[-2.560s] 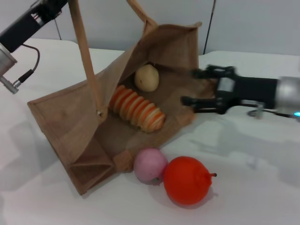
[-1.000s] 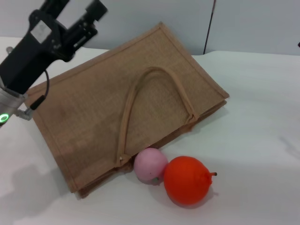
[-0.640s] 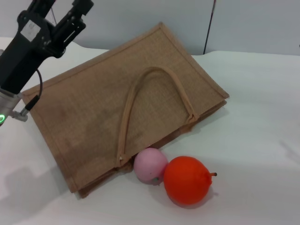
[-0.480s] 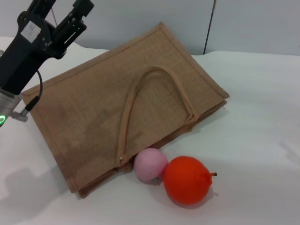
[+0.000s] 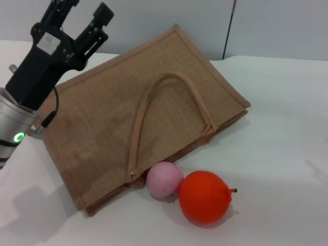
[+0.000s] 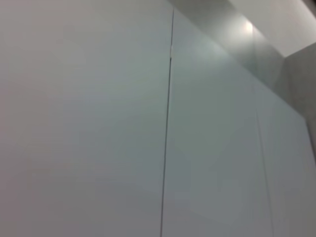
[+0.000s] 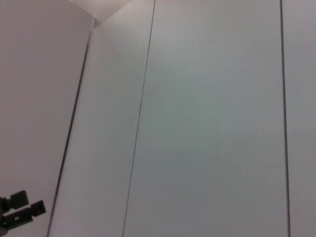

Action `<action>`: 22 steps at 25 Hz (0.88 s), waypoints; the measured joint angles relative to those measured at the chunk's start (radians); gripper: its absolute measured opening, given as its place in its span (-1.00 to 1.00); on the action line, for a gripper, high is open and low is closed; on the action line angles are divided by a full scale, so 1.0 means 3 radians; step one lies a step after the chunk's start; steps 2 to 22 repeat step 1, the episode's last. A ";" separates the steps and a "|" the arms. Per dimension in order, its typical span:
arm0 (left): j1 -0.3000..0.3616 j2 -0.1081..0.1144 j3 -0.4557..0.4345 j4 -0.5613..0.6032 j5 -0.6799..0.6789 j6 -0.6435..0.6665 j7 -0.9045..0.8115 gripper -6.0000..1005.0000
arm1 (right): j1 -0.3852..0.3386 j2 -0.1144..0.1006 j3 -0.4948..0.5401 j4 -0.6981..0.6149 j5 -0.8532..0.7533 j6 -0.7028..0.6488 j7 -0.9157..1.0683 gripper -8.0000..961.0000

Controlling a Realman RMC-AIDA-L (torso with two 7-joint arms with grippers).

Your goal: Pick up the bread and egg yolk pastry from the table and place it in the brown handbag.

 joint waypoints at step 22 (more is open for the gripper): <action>-0.0008 0.0000 0.0000 -0.0032 -0.0001 0.0037 0.0047 0.72 | 0.0006 0.0000 -0.0008 0.0003 -0.0006 0.0000 0.0000 0.79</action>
